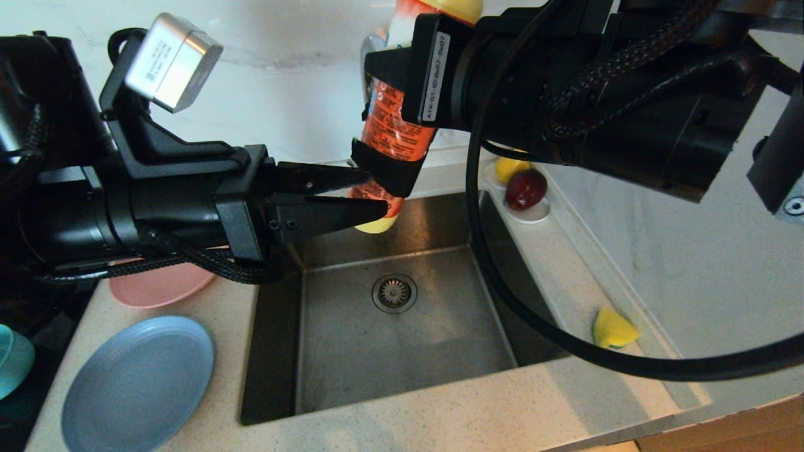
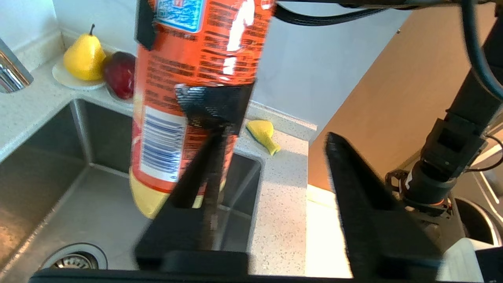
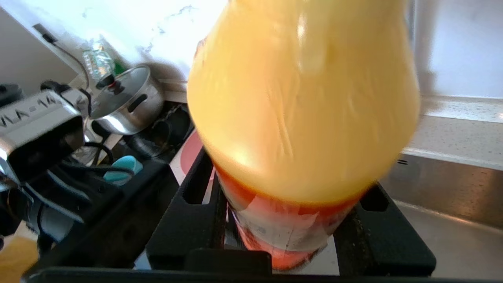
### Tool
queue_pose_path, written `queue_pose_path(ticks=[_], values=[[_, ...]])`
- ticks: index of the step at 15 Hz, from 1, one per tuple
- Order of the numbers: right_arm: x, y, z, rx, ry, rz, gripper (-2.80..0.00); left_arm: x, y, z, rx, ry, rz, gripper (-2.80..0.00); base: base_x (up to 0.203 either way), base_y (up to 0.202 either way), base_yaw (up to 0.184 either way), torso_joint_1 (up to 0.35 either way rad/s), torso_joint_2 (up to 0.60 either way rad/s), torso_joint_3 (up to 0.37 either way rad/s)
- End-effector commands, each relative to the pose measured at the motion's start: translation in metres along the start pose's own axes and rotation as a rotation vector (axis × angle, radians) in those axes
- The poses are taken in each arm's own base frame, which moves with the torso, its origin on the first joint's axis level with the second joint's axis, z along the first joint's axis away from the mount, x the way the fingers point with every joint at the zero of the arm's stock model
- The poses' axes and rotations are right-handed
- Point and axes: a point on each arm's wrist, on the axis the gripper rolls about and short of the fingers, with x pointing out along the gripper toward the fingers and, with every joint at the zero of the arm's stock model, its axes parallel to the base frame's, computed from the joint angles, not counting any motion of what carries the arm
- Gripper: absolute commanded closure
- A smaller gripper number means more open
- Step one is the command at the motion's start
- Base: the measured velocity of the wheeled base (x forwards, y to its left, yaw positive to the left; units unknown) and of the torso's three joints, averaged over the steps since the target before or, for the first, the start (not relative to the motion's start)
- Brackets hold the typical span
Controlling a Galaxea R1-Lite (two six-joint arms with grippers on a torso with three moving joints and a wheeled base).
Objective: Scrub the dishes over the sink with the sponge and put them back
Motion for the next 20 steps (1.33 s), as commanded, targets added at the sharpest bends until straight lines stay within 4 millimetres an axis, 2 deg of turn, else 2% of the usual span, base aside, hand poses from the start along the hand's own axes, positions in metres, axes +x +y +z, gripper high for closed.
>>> queue_pose_path(ticks=[1, 6, 12, 20], values=[[-0.001, 0.0, 0.001, 0.002, -0.001, 0.003, 0.0, -0.006, 0.001, 0.004, 0.022, -0.01, 0.017, -2.8, 0.0, 0.0, 0.0, 0.0, 0.0, 0.0], [-0.002, -0.005, 0.004, 0.005, -0.009, -0.01, 0.0, -0.014, 0.008, -0.006, 0.053, 0.02, 0.059, -2.8, 0.0, 0.0, 0.0, 0.0, 0.0, 0.0], [-0.003, -0.005, 0.003, 0.032, 0.0, 0.003, 0.0, -0.012, 0.016, -0.006, 0.081, 0.02, 0.083, -2.8, 0.0, 0.0, 0.0, 0.0, 0.0, 0.0], [0.001, -0.003, -0.004, 0.032, 0.022, 0.012, 0.0, 0.002, 0.034, 0.013, 0.172, -0.021, 0.092, -2.8, 0.0, 0.0, 0.0, 0.0, 0.0, 0.0]])
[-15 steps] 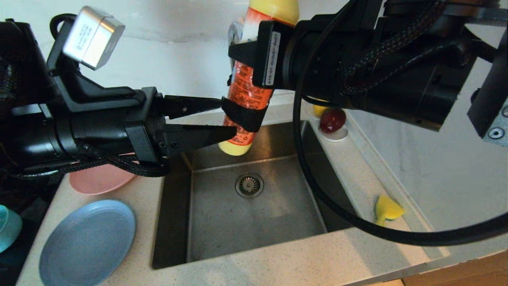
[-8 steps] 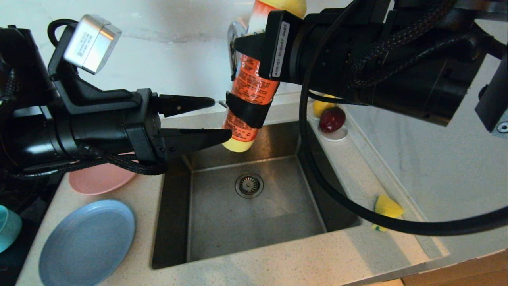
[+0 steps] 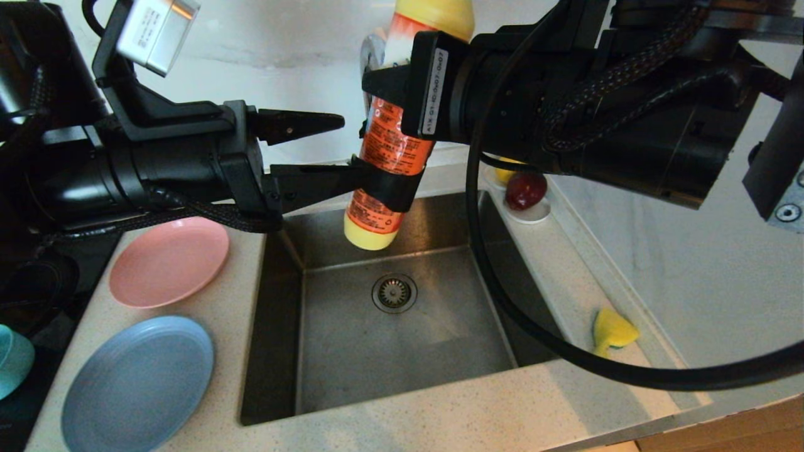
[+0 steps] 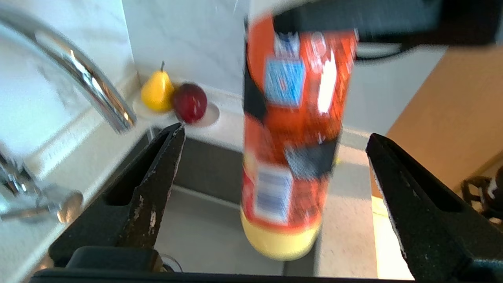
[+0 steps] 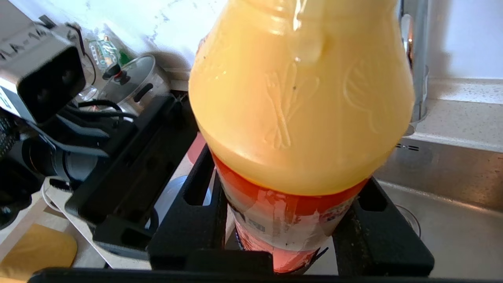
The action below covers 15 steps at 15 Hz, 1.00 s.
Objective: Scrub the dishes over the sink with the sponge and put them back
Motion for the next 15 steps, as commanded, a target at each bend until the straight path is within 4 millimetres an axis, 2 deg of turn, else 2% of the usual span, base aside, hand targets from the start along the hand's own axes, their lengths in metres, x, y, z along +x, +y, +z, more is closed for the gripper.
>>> queue_pose_path(ticks=[1, 6, 9, 11, 15], values=[[0.002, 0.0, -0.003, 0.001, 0.008, 0.001, 0.0, 0.006, 0.006, -0.004, 0.001, 0.004, -0.004, -2.8, 0.0, 0.0, 0.0, 0.0, 0.0, 0.0], [0.0, 0.003, -0.004, 0.002, 0.025, 0.011, 0.0, 0.019, 0.018, -0.004, 0.044, -0.021, -0.007, -2.8, 0.0, 0.0, 0.0, 0.0, 0.0, 0.0], [0.0, 0.003, -0.004, 0.005, 0.026, 0.013, 0.0, 0.027, 0.023, -0.014, 0.032, -0.003, -0.016, -2.8, 0.0, 0.0, 0.0, 0.0, 0.0, 0.0], [0.0, 0.003, -0.004, 0.02, 0.026, 0.014, 0.0, 0.03, 0.024, -0.019, 0.019, 0.007, -0.03, -2.8, 0.0, 0.0, 0.0, 0.0, 0.0, 0.0], [0.0, 0.003, -0.006, 0.019, 0.032, 0.013, 0.0, 0.03, 0.02, -0.015, 0.005, -0.004, -0.096, -2.8, 0.0, 0.0, 0.0, 0.0, 0.0, 0.0]])
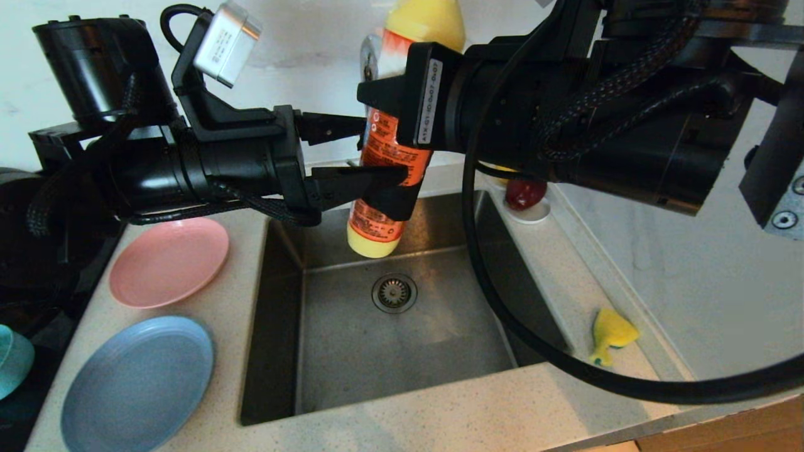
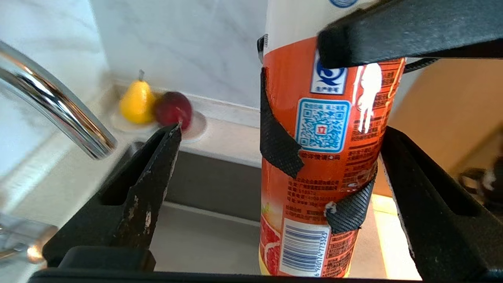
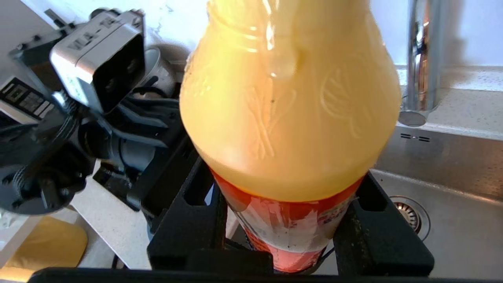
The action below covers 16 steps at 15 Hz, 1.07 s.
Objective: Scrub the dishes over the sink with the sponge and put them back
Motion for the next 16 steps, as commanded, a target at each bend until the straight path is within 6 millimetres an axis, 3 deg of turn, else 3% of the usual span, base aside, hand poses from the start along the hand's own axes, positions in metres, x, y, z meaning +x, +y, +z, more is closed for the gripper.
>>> queue_pose_path(ticks=[1, 9, 16], values=[[0.0, 0.0, -0.002, 0.001, 0.007, -0.002, 0.0, -0.001, -0.001, 0.002, -0.011, 0.003, -0.031, -2.8, 0.0, 0.0, 0.0, 0.0, 0.0, 0.0], [-0.003, 0.002, -0.006, 0.0, 0.026, 0.011, 0.0, -0.006, -0.005, 0.022, -0.106, 0.059, -0.127, -2.8, 0.0, 0.0, 0.0, 0.0, 0.0, 0.0], [-0.005, 0.002, -0.008, 0.001, 0.035, 0.024, 0.0, 0.002, 0.001, 0.005, -0.101, 0.089, -0.159, -2.8, 0.0, 0.0, 0.0, 0.0, 0.0, 0.0]])
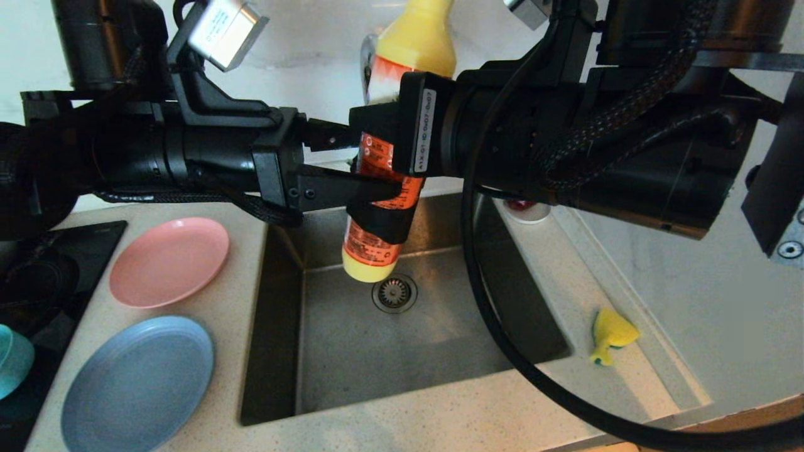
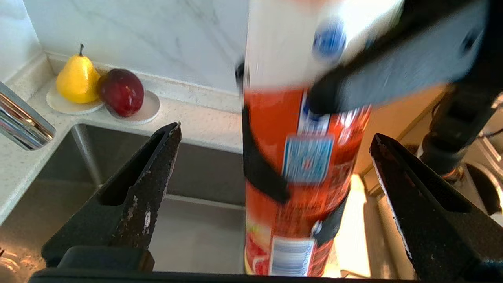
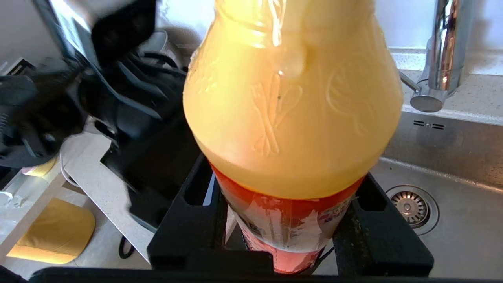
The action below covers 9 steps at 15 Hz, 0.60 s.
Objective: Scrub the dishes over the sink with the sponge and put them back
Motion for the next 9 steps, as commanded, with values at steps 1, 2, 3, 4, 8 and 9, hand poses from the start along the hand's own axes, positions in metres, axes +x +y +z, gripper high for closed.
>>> queue_pose_path(ticks=[1, 2, 3, 4, 8, 9], values=[[-0.002, 0.001, 0.002, 0.002, -0.006, 0.002, 0.0, 0.004, 0.004, -0.008, 0.008, 0.014, -0.011, -2.8, 0.0, 0.0, 0.0, 0.0, 0.0, 0.0], [-0.002, 0.001, 0.002, 0.002, -0.005, 0.003, 0.0, 0.005, 0.005, -0.01, 0.011, 0.016, -0.011, -2.8, 0.0, 0.0, 0.0, 0.0, 0.0, 0.0], [-0.002, 0.003, 0.001, 0.003, -0.004, 0.008, 0.0, 0.007, 0.007, -0.012, 0.006, 0.02, -0.012, -2.8, 0.0, 0.0, 0.0, 0.0, 0.0, 0.0], [-0.002, 0.003, 0.001, 0.004, -0.004, 0.011, 0.0, 0.008, 0.009, -0.014, 0.001, 0.023, -0.013, -2.8, 0.0, 0.0, 0.0, 0.0, 0.0, 0.0], [-0.001, 0.005, -0.001, 0.004, 0.004, 0.015, 0.0, 0.013, 0.009, -0.015, -0.002, 0.023, -0.026, -2.8, 0.0, 0.0, 0.0, 0.0, 0.0, 0.0], [-0.001, 0.004, -0.002, 0.004, 0.008, 0.013, 0.0, 0.015, 0.009, -0.014, 0.0, 0.021, -0.032, -2.8, 0.0, 0.0, 0.0, 0.0, 0.0, 0.0]])
